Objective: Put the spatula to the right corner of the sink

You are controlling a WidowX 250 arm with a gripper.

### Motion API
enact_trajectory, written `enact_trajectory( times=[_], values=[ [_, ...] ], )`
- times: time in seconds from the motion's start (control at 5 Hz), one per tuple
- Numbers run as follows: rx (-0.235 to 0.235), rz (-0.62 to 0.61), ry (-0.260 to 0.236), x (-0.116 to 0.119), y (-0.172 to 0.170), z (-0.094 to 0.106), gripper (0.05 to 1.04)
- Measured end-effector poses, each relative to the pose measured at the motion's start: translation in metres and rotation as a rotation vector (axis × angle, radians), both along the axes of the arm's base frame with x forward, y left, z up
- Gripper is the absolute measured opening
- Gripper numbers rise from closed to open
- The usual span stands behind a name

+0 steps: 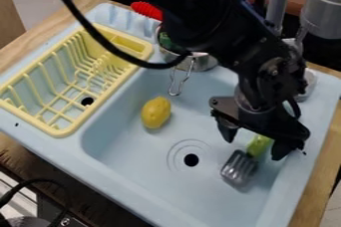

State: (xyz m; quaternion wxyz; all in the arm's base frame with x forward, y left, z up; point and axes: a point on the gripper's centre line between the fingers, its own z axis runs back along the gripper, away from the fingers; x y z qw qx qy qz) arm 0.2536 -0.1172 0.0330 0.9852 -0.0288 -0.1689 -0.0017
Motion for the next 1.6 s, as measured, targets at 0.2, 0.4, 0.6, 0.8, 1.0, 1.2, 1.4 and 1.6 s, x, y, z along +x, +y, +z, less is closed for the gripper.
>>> enact_trajectory(
  times=[0.2, 0.4, 0.6, 0.8, 1.0, 1.2, 1.4, 1.6],
  values=[
    [-0.028, -0.025, -0.011, -0.005, 0.001, 0.006, 0.995],
    [-0.061, -0.045, -0.021, -0.011, 0.005, 0.022, 0.995],
    [-0.108, -0.081, -0.008, -0.022, 0.012, 0.043, 0.995],
    [-0.124, -0.083, 0.075, -0.029, 0.024, 0.052, 0.995],
    [-0.125, -0.117, 0.098, -0.036, 0.044, 0.064, 0.995],
    [-0.140, -0.147, 0.112, -0.047, 0.067, 0.082, 0.995],
    [-0.120, -0.170, 0.108, -0.052, 0.088, 0.094, 0.995],
    [-0.109, -0.164, 0.101, -0.042, 0.104, 0.104, 0.995]
  ],
)
